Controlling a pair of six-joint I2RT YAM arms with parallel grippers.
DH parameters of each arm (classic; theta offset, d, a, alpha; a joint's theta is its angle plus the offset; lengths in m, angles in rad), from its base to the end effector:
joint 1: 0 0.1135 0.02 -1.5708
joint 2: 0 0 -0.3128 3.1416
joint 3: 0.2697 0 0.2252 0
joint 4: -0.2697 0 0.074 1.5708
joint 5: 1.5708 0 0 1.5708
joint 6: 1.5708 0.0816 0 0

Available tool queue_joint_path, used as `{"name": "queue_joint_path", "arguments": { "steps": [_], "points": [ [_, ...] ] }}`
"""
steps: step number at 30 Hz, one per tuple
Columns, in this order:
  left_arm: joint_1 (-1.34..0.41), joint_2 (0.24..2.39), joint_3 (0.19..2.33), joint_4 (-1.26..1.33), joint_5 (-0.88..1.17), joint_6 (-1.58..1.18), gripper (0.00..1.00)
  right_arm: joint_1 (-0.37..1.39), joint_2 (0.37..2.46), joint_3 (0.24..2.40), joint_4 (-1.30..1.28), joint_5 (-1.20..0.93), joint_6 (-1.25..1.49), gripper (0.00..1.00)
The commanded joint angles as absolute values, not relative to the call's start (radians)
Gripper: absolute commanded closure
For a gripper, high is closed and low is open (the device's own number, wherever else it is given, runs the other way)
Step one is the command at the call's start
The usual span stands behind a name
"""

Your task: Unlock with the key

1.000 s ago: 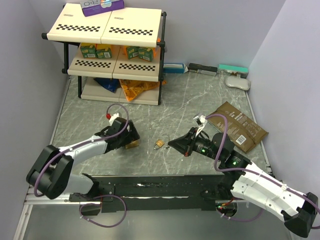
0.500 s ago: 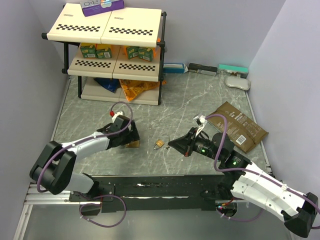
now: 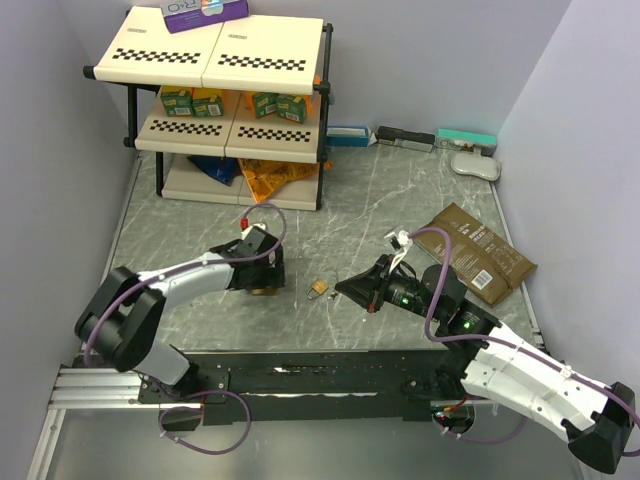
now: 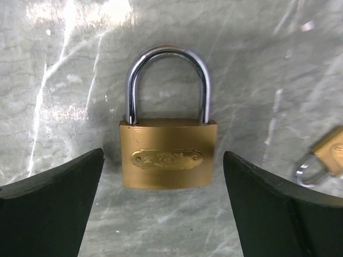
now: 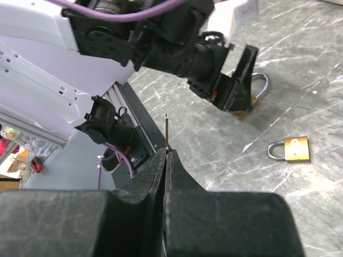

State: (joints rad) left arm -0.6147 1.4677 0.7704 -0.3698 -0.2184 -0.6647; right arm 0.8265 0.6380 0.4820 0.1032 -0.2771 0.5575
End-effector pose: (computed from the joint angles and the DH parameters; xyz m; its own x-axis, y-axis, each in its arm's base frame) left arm 0.2282 -0.1395 0.1967 -0.8577 -0.1316 -0.4970 -0.0654 0.9868 -0.1484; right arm 0.0816 0.1216 0.3173 -0.5026 0.2055 -0.8398 -0.7385 0.4030 0.5406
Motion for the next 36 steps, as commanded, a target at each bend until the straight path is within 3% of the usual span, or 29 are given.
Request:
{"name": "queue_joint_path", "arguments": {
  "steps": [1,9,19,32,36],
  "points": [
    [-0.655,1.537,0.839,-0.454,-0.279,-0.627,0.01,0.824,0.612,0.468,0.133,-0.268,0.565,1.0],
    [-0.693,1.588,0.862,-0.478,-0.305,-0.621,0.02,0.824,0.607,0.457,0.138,-0.268,0.568,1.0],
    [-0.696,1.651,0.87,-0.514,-0.292,-0.612,0.18,0.824,0.591,0.453,0.13,-0.262,0.565,1.0],
    [-0.693,1.687,0.838,-0.477,-0.226,-0.626,0.24,0.822,0.577,0.445,0.13,-0.265,0.566,1.0],
    [-0.69,1.692,0.824,-0.439,-0.166,-0.63,0.38,0.824,0.572,0.442,0.129,-0.261,0.566,1.0]
  ]
}}
